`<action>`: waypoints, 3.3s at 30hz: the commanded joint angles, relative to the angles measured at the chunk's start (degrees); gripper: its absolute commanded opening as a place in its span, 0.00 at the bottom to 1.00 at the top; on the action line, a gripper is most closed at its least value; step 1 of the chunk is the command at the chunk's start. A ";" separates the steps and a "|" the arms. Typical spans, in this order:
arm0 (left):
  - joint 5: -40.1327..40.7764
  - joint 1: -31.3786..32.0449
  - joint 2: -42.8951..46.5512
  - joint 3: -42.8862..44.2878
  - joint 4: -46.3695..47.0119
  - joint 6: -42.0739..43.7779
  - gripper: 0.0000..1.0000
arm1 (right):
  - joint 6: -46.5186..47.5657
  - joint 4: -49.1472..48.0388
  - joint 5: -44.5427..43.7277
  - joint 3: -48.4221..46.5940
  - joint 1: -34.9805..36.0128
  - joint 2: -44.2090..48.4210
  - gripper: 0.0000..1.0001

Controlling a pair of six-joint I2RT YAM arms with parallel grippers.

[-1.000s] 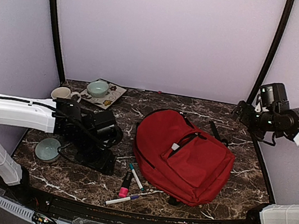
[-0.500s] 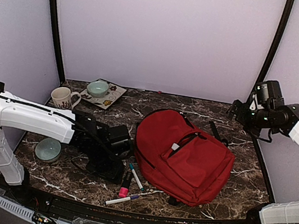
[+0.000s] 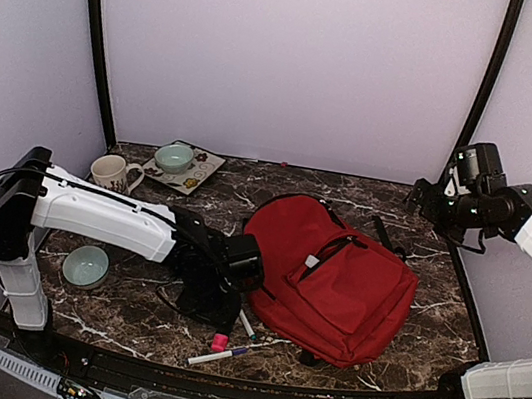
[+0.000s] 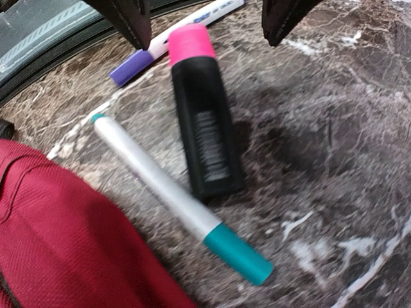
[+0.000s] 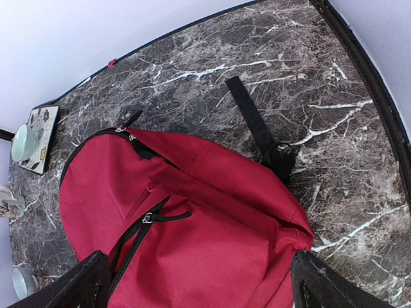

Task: Pack the student bag
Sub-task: Pick up the pen at the corner of the board, then pass from the left arm to the right

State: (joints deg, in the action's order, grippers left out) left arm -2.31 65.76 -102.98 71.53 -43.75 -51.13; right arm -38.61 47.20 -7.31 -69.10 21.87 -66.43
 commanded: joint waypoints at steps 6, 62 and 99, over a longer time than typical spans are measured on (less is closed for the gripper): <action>-2.29 -0.10 -4.63 2.89 1.05 2.87 0.55 | 1.13 0.50 0.33 -3.28 -0.53 -0.67 0.98; -4.56 -13.07 2.76 30.44 13.66 -19.77 0.12 | 10.36 -42.00 12.72 12.03 27.01 7.47 0.95; 1.96 -12.41 7.48 17.63 36.34 -40.61 0.14 | 15.52 -55.52 -2.10 9.25 31.88 -10.27 0.84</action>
State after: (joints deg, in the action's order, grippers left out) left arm -0.78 53.04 -99.15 90.45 -11.62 -91.39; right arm -23.81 -6.15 -8.86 -57.87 53.25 -75.00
